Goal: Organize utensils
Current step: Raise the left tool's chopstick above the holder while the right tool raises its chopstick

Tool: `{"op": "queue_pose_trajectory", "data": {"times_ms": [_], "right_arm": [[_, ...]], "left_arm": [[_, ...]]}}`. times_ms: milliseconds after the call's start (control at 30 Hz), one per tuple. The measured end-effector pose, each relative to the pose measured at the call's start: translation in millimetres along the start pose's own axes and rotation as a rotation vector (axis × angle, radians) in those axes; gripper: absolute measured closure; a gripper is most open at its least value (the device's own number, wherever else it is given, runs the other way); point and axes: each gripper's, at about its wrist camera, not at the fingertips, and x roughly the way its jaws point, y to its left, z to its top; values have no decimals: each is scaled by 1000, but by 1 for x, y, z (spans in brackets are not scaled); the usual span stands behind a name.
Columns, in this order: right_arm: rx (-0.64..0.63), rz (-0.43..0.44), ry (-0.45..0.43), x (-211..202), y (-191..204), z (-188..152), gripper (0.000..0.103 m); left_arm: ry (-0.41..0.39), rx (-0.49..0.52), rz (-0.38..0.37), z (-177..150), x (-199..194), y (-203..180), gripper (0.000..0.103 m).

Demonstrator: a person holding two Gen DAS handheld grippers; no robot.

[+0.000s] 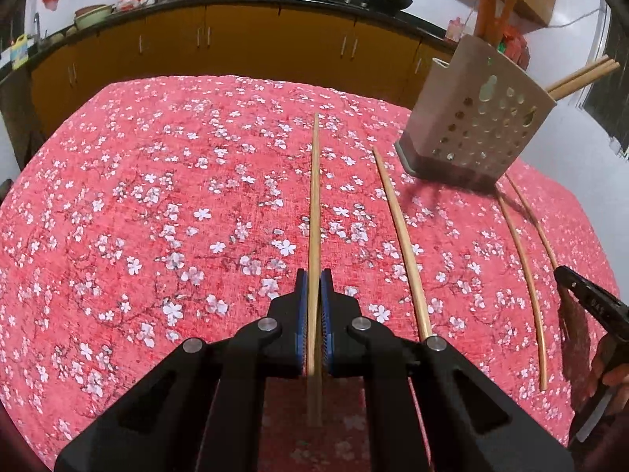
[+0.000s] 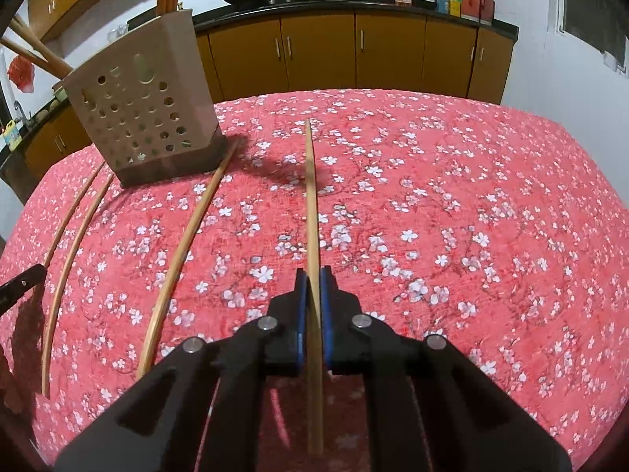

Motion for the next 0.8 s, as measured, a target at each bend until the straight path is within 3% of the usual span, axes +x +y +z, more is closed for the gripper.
{"op": "queue_pose_trajectory", "data": {"times_ms": [533, 800], "right_arm": [[0, 1, 1, 0, 0, -1, 93], [-7, 15, 4, -5, 3, -9, 90]], "left_arm": [[-2, -22, -18, -2, -11, 5, 95], [-1, 7, 19, -13, -19, -5, 95]]}}
